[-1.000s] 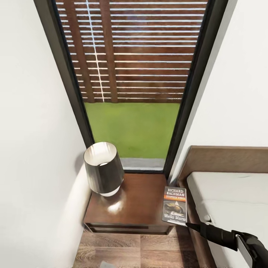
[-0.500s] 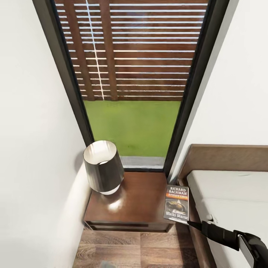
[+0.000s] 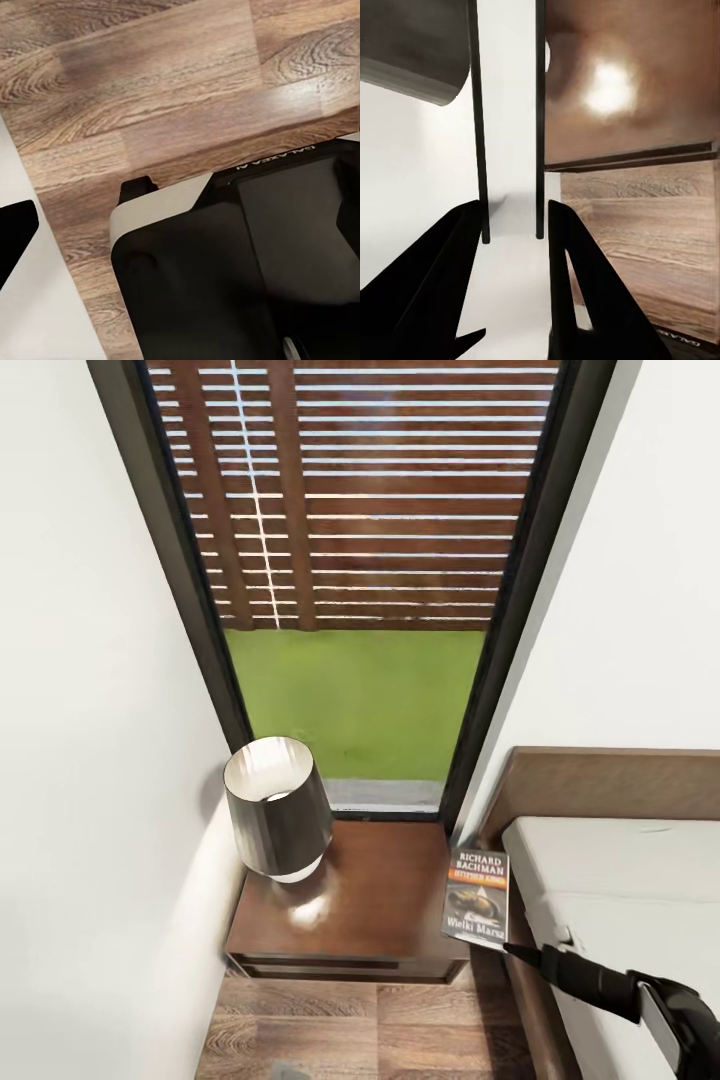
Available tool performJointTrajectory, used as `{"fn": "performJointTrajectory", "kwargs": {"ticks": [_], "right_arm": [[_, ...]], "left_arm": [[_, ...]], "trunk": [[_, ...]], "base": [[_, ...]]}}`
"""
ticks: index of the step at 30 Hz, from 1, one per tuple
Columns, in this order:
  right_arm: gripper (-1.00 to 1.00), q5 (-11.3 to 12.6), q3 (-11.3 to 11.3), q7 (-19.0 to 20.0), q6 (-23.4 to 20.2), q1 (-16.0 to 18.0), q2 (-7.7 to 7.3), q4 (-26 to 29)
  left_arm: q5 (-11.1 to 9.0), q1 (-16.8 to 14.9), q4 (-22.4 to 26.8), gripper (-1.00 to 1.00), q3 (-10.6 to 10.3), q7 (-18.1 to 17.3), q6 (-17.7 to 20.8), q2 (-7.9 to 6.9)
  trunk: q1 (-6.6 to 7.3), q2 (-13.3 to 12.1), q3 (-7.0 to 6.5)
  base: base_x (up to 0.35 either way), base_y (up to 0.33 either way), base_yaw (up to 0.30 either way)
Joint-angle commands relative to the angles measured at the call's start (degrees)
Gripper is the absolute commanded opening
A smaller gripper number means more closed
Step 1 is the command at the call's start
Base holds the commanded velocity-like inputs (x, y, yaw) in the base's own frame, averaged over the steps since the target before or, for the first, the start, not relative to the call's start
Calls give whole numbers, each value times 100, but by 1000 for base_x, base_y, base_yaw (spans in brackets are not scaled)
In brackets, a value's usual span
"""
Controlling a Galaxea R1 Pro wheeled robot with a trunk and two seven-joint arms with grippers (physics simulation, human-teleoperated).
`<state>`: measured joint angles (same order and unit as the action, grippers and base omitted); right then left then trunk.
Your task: In the bedroom, move the book from the bed onto either nightstand, and place the two sandals side by side next to the bed.
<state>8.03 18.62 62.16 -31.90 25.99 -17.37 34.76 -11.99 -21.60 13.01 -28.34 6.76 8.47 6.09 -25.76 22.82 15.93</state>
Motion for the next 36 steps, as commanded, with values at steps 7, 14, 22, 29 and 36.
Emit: {"fn": "performJointTrajectory", "kwargs": {"ticks": [7,14,22,29,36], "right_arm": [[-100,18,-27,-500,112,119,30,-4],[-100,24,-53,-815,326,150,137,-1],[-100,37,-46,-685,489,158,171,-1],[-100,33,-33,-624,519,160,178,-9],[-100,31,-16,-616,549,161,179,-23]], "left_arm": [[-58,-3,11,100,-49,36,26,-3],[-58,3,13,100,-49,36,16,-3],[-64,5,11,100,-44,36,-56,-7],[-68,6,10,100,-41,36,-78,-10],[-77,6,9,100,-40,49,-74,-11]], "trunk": [[-3,10,11],[-3,10,11],[-3,10,11],[-3,10,11],[-3,10,11]], "base": [[0,0,0],[0,0,0],[0,0,0],[0,0,0],[0,0,0]]}}
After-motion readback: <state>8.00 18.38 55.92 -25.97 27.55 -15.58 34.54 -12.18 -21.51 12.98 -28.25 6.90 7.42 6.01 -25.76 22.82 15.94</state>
